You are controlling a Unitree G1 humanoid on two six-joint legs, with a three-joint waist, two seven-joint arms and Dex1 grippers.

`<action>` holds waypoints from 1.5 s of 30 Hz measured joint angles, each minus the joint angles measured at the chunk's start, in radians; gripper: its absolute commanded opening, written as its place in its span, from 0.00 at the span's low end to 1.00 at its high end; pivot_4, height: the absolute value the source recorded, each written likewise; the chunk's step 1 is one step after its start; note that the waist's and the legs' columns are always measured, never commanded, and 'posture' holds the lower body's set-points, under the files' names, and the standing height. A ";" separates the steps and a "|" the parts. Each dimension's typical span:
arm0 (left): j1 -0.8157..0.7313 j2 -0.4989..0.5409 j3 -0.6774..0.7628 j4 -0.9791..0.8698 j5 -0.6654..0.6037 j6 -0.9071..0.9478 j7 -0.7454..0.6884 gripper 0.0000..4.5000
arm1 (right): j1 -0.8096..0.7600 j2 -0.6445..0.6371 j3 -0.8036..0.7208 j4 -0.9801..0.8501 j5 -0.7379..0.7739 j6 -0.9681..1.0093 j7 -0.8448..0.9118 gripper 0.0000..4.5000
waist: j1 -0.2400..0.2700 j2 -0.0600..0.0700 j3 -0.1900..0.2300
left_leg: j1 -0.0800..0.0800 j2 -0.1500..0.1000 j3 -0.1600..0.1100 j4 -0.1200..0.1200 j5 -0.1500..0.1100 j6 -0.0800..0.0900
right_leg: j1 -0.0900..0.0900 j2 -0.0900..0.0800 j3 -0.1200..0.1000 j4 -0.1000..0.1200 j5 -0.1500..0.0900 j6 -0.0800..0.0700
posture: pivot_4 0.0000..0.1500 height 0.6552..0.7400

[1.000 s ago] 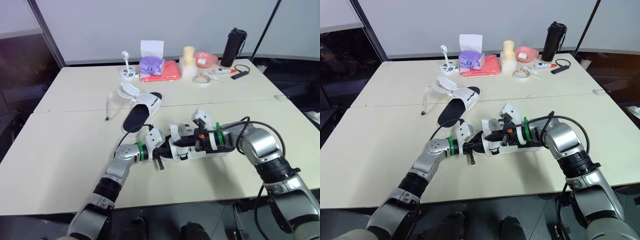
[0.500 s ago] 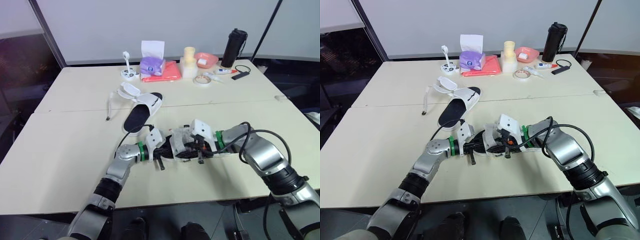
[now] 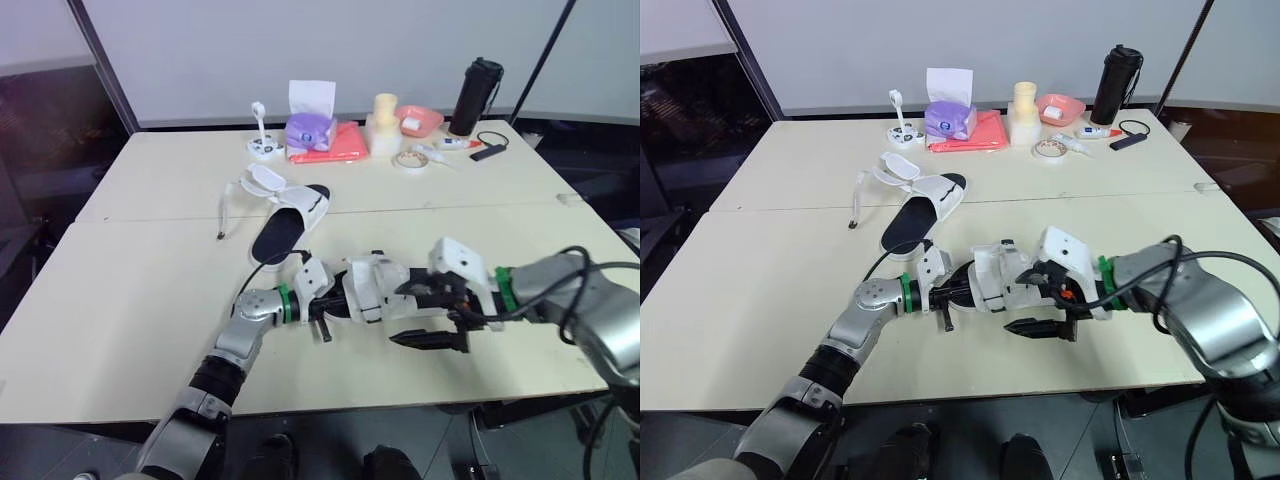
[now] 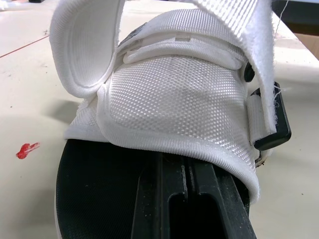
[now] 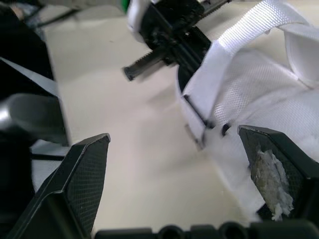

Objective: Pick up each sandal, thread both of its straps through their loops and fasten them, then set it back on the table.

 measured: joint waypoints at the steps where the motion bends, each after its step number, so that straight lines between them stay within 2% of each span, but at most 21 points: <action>1: -0.002 -0.001 -0.001 0.002 0.000 -0.001 0.000 0.00 | 0.029 0.006 -0.021 -0.019 0.016 0.019 -0.017 0.99 | 0.000 0.000 0.000 | 0.000 0.000 0.000 0.000 0.000 0.000 | 0.000 0.000 0.000 0.000 0.000 0.000 | 1.00 1.00; 5: -0.003 -0.003 -0.001 0.009 0.000 -0.006 0.000 0.00 | 0.144 0.069 -0.030 -0.030 0.036 0.052 -0.119 0.99 | 0.000 0.000 0.000 | 0.000 0.000 0.000 0.000 0.000 0.000 | 0.000 0.000 0.000 -0.001 0.000 0.000 | 1.00 1.00; 12: -0.013 -0.004 -0.001 0.023 0.000 -0.017 -0.004 0.00 | 0.133 0.182 0.013 0.044 0.003 0.010 -0.256 0.99 | 0.000 0.000 0.000 | 0.000 0.000 0.000 0.001 0.000 0.000 | 0.001 0.000 0.000 -0.001 0.000 0.000 | 1.00 1.00; 28: -0.017 0.010 0.004 0.029 0.000 -0.017 -0.014 0.00 | 0.092 0.291 0.063 0.091 0.048 0.037 -0.298 0.99 | -0.022 -0.001 -0.001 | 0.002 0.001 -0.001 0.000 0.000 0.000 | 0.002 0.001 0.000 0.000 0.000 0.000 | 1.00 1.00; 41: -0.010 0.006 0.002 0.018 0.000 -0.016 -0.012 0.00 | 0.091 0.354 0.103 0.166 0.067 0.032 -0.310 0.99 | -0.020 -0.001 -0.001 | 0.001 0.000 -0.001 0.000 0.000 0.000 | 0.002 0.000 0.000 0.000 0.000 0.000 | 1.00 1.00; 44: -0.007 0.005 0.002 0.014 0.000 -0.014 -0.011 0.00 | 0.088 0.360 0.105 0.207 0.064 0.023 -0.316 0.81 | -0.020 -0.001 -0.001 | 0.001 0.000 -0.001 0.000 0.000 0.000 | 0.002 0.000 0.000 0.000 0.000 0.000 | 1.00 1.00; 45: -0.006 0.005 0.002 0.013 0.000 -0.014 -0.011 0.00 | 0.086 0.360 0.105 0.219 0.059 0.022 -0.320 0.68 | -0.020 -0.001 -0.001 | 0.001 0.000 -0.001 0.000 0.000 0.000 | 0.002 0.000 0.000 0.000 0.000 0.000 | 1.00 1.00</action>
